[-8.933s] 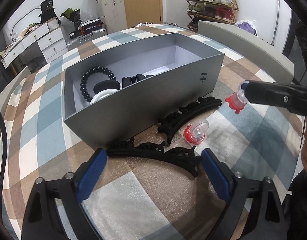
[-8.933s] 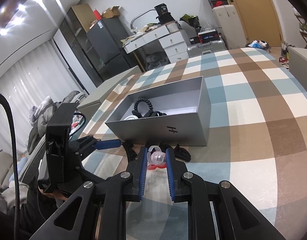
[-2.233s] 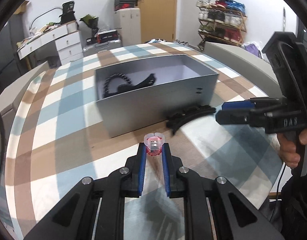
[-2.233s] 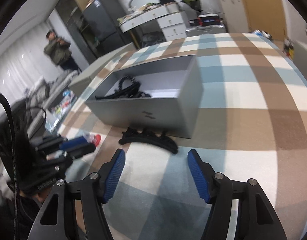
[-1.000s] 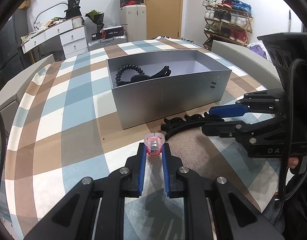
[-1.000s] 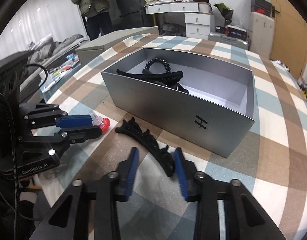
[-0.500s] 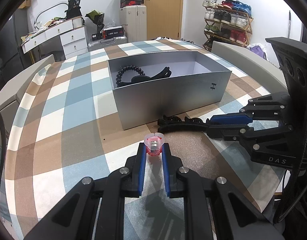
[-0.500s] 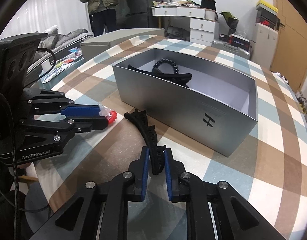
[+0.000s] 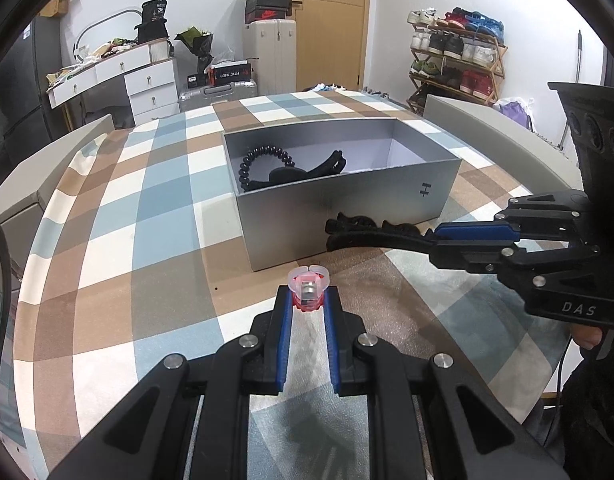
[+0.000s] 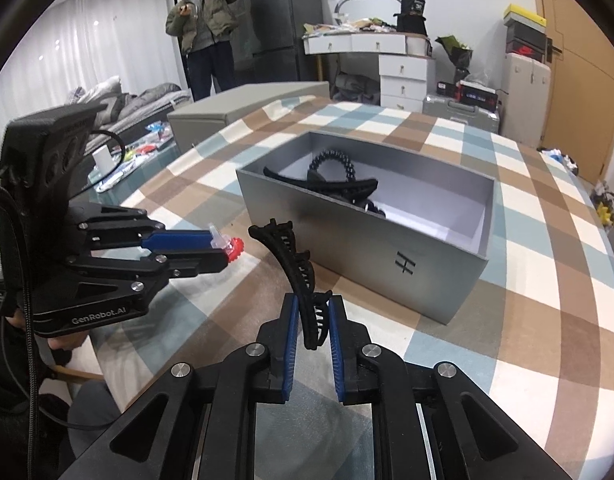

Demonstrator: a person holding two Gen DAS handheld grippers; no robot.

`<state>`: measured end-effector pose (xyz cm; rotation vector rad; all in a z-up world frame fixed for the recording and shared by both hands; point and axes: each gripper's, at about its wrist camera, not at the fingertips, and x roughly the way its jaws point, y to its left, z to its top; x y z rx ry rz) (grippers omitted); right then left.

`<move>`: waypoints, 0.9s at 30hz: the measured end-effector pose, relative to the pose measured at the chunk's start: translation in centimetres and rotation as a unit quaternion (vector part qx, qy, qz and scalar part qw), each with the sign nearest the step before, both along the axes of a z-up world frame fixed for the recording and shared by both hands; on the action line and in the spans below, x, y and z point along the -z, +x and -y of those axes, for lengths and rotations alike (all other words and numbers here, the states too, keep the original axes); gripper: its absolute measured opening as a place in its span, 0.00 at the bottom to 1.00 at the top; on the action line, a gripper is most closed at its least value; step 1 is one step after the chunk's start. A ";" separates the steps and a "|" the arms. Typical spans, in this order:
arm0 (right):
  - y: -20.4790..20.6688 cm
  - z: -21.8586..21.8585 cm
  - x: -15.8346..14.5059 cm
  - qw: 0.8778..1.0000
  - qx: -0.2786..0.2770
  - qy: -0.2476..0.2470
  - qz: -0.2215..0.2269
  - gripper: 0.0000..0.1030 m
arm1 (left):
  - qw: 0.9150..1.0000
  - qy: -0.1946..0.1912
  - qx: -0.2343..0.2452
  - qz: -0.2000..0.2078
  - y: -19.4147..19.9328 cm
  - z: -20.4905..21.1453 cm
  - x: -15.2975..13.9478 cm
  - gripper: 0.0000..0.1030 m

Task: Organize jewelry
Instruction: 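Carry the claw clip and ring holder into the grey box and lower them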

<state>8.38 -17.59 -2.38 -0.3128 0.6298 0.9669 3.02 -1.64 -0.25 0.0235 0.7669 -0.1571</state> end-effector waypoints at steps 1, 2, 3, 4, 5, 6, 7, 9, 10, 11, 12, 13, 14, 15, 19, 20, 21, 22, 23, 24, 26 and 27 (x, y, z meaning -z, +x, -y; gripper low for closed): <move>0.0 0.1 -0.2 1.000 0.000 0.004 0.000 0.13 | 1.000 -0.001 -0.001 0.003 -0.1 0.0 -0.1 0.10; -0.1 0.2 -0.4 1.000 0.001 0.011 0.003 0.13 | 1.000 -0.003 -0.001 0.007 -0.2 -0.1 -0.2 0.10; -0.1 0.4 -0.6 1.000 0.001 0.015 0.004 0.13 | 1.000 -0.005 -0.003 0.011 -0.3 -0.2 -0.4 0.10; -0.1 0.5 -0.8 1.000 0.000 0.019 0.004 0.13 | 1.000 -0.007 -0.003 0.015 -0.3 -0.2 -0.6 0.10; -0.1 0.7 -1.1 1.000 0.000 0.027 0.004 0.13 | 1.000 -0.008 -0.004 0.019 -0.4 -0.2 -0.9 0.10; -0.1 0.8 -1.2 0.999 0.000 0.032 0.004 0.13 | 1.000 -0.010 -0.004 0.024 -0.4 -0.3 -1.1 0.10; -0.1 1.0 -1.5 0.999 0.002 0.039 0.005 0.13 | 0.999 -0.011 -0.005 0.032 -0.6 -0.3 -1.4 0.10; 0.0 1.2 -1.9 0.999 0.008 0.049 0.006 0.13 | 0.999 -0.015 -0.008 0.041 -0.5 -0.6 -1.9 0.10; 0.1 1.3 -2.1 0.998 0.012 0.054 0.005 0.13 | 0.999 -0.017 -0.010 0.045 -0.5 -0.7 -2.2 0.10; 0.1 1.5 -2.2 0.998 0.015 0.059 0.006 0.13 | 0.999 -0.018 -0.012 0.049 -0.4 -0.7 -2.4 0.10; 0.3 1.6 -2.4 0.998 0.019 0.064 0.007 0.13 | 0.998 -0.019 -0.013 0.053 -0.3 -0.8 -2.7 0.10; 0.5 1.7 -2.6 0.997 0.025 0.070 0.007 0.13 | 0.998 -0.021 -0.015 0.056 -0.1 -0.9 -2.9 0.10; 0.7 1.9 -2.8 0.997 0.030 0.075 0.007 0.13 | 0.998 -0.022 -0.017 0.059 0.1 -1.0 -3.1 0.10; 0.9 1.9 -2.9 0.996 0.036 0.079 0.008 0.13 | 0.998 -0.022 -0.018 0.061 0.4 -1.1 -3.2 0.10; 2.1 2.1 -3.6 0.994 0.060 0.095 0.001 0.13 | 0.997 -0.030 -0.022 0.069 1.7 -1.4 -4.0 0.10; 2.4 2.2 -3.8 0.993 0.065 0.099 0.002 0.13 | 0.997 -0.032 -0.021 0.070 2.0 -1.4 -4.1 0.10; 2.7 2.2 -4.0 0.993 0.068 0.101 0.001 0.13 | 0.997 -0.032 -0.021 0.073 2.3 -1.4 -4.2 0.10; 3.0 2.2 -4.2 0.992 0.071 0.105 0.000 0.13 | 0.996 -0.031 -0.021 0.075 2.6 -1.3 -4.4 0.10; 3.3 2.2 -4.3 0.992 0.073 0.106 0.000 0.13 | 0.997 -0.029 -0.021 0.076 2.7 -1.2 -4.4 0.10; 3.6 2.0 -4.4 0.992 0.074 0.106 0.000 0.13 | 0.996 -0.028 -0.020 0.077 3.0 -1.1 -4.4 0.10; 4.3 1.7 -4.5 0.992 0.078 0.104 0.000 0.13 | 0.997 -0.024 -0.020 0.077 3.9 -0.9 -4.3 0.10; 4.5 1.6 -4.4 0.991 0.079 0.104 -0.001 0.14 | 0.997 -0.022 -0.022 0.074 4.4 -0.7 -4.2 0.10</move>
